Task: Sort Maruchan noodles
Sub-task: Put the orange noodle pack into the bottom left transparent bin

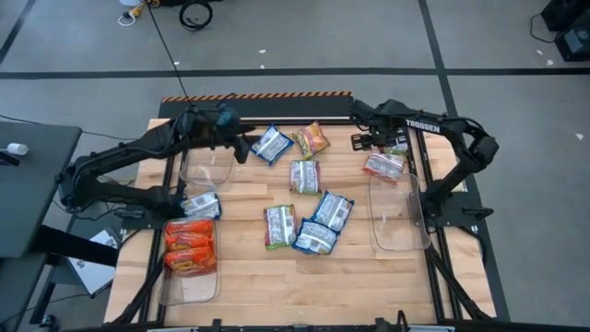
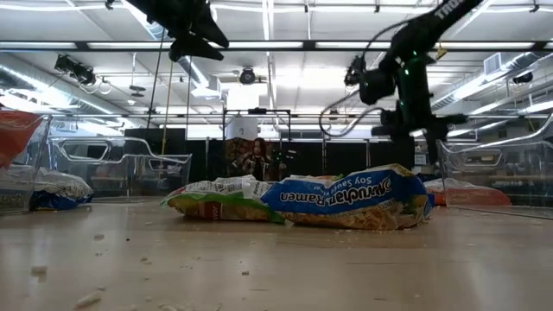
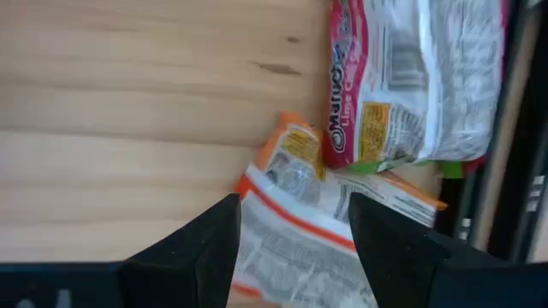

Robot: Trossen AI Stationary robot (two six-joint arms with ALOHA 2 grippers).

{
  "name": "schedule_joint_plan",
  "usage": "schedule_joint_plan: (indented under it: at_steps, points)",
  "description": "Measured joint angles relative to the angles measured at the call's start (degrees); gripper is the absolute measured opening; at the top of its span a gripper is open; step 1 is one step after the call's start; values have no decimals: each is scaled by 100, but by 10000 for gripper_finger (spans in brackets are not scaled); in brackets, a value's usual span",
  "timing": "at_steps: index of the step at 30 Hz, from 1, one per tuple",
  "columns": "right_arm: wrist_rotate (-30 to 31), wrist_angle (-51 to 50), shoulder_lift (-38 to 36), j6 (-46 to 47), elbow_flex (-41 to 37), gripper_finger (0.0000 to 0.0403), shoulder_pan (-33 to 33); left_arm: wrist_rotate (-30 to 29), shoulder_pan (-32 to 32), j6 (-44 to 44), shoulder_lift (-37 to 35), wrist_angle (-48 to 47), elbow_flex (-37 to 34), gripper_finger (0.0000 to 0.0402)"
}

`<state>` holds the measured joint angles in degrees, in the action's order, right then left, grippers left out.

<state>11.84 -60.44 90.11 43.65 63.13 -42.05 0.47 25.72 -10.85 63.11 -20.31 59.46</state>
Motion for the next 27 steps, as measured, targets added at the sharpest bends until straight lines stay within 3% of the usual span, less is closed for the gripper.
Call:
schedule_joint_plan:
  at_steps: [5,13,17,22,24,27]
  points:
    - [-309,239,0,-416,-578,221,-84,63,21,8,15,249,0,198]
    - [-431,677,27,-1251,-1084,195,-86,291,-406,-248,31,1862,0,198]
    - [-409,918,33,-1468,-1163,149,-82,147,-811,-606,31,2359,0,189]
    - [-258,1158,-2,-1911,-1091,54,-82,-238,-1627,-804,25,2685,0,169]
    - [-264,1210,-64,-2086,-964,18,-84,-616,-2047,-829,26,2731,0,161]
    - [-366,1356,-392,-2219,-574,12,-31,-1346,-2667,-815,25,2727,0,154]
